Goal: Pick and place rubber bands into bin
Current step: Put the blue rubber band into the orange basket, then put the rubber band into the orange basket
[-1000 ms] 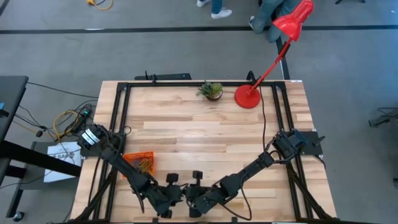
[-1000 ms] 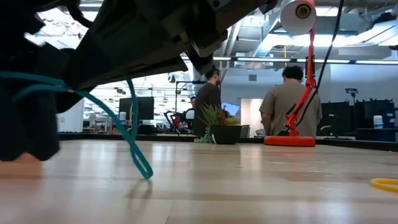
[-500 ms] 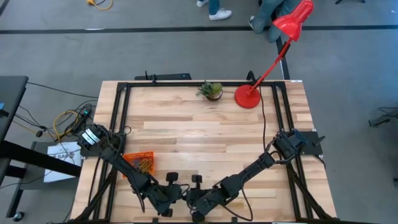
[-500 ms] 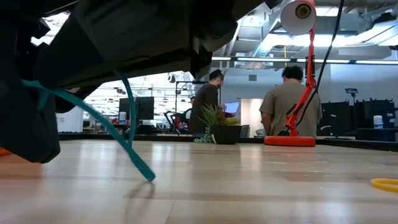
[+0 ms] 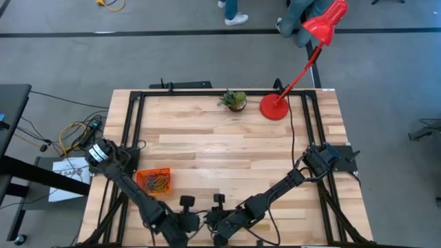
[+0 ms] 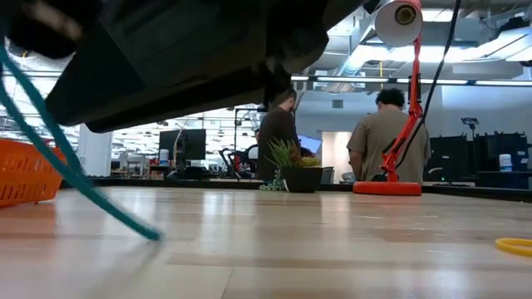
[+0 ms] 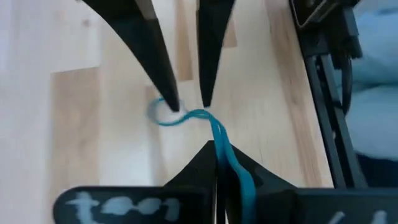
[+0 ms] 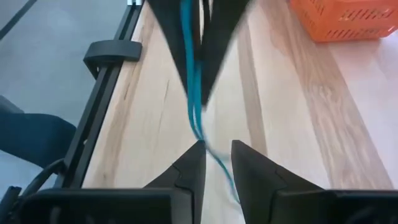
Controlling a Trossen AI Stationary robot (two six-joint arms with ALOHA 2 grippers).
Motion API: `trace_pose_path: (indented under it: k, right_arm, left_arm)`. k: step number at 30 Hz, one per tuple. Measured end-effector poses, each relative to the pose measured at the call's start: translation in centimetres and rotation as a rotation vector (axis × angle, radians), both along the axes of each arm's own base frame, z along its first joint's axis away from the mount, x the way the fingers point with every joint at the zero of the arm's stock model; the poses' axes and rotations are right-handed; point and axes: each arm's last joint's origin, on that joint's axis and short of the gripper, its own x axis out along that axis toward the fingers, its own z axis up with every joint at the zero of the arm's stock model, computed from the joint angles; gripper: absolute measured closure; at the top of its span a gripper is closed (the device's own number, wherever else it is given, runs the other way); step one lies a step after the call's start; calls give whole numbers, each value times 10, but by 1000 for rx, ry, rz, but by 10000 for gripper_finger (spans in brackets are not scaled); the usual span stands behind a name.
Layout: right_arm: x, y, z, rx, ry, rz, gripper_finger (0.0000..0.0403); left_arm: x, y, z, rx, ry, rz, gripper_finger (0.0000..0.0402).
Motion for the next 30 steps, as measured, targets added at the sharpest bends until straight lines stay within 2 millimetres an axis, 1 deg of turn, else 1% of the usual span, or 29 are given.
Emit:
trace_pose_path:
  k: [2, 5, 9, 12, 15, 16, 19, 21, 22, 24, 26, 28, 29, 30]
  right_arm:
    - [1, -1, 0, 0, 0, -3, 331]
    - [2, -3, 0, 1, 0, -8, 331]
    - [2, -3, 0, 3, -2, -8, 331]
    - [2, -3, 0, 4, -1, -5, 331]
    - [2, -2, 0, 4, -1, -4, 331]
    - [2, -2, 0, 4, -1, -4, 331]
    - [1, -2, 0, 5, -2, -3, 331]
    - [1, -2, 0, 6, 3, -1, 331]
    - [1, -2, 0, 10, 3, -3, 331]
    - [1, -2, 0, 24, 5, -14, 331]
    - [1, -2, 0, 26, 6, -16, 331]
    - [1, -2, 0, 25, 8, -16, 331]
    - [1, -2, 0, 25, 7, -16, 331]
    - [1, -2, 0, 26, 7, -16, 331]
  left_arm:
    - [-5, -6, 18, 55, 33, 8, 401]
    - [-14, -14, 44, 133, 27, 35, 401]
    - [-26, -17, 73, 202, 55, 62, 401]
    - [-41, -10, 90, 271, 123, 159, 401]
    - [-60, 5, 103, 389, 190, 336, 402]
    - [-63, 7, 103, 389, 184, 376, 401]
    - [-74, 14, 106, 329, 139, 345, 401]
    - [-81, 23, 107, 317, 162, 455, 401]
    - [-84, 28, 101, 309, 191, 513, 401]
    - [-93, 39, 88, 310, 245, 544, 401]
    - [-105, 54, 81, 319, 280, 627, 401]
    - [-119, 70, 62, 356, 372, 682, 401]
    - [-125, 78, 52, 371, 397, 706, 401]
    - [-133, 87, 45, 372, 403, 729, 401]
